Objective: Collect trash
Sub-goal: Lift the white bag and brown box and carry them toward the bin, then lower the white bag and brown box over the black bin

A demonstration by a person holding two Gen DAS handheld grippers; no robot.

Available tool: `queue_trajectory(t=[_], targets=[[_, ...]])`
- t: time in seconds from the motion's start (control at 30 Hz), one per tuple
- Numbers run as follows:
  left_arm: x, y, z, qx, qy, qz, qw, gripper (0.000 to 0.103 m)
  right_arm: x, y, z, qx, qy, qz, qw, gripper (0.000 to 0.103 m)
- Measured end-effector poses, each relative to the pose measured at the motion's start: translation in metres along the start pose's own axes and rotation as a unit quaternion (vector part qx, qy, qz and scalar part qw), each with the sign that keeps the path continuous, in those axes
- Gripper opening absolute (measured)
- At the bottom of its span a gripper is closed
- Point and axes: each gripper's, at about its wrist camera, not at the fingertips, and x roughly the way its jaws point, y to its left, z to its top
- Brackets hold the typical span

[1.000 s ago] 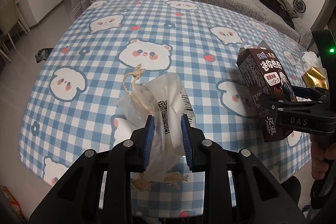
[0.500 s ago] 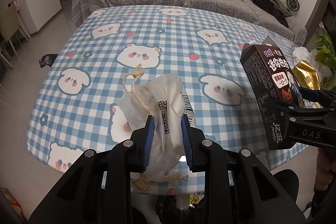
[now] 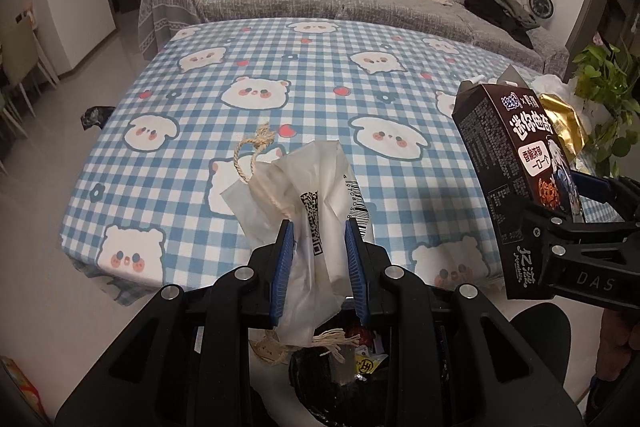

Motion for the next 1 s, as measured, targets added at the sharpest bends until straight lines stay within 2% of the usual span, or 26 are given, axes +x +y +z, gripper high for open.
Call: queue_trajectory(t=[0.63, 1.0], targets=[[-0.039, -0.009, -0.043, 0.004, -0.016, -0.005, 0.9999, 0.026, -0.033, 0.01, -0.059, 0.022, -0.02, 0.012, 0.999, 0.088], [-0.053, -0.01, -0.07, 0.005, -0.016, -0.004, 0.9999, 0.026, -0.045, 0.013, -0.093, 0.034, -0.021, 0.001, 0.999, 0.088]])
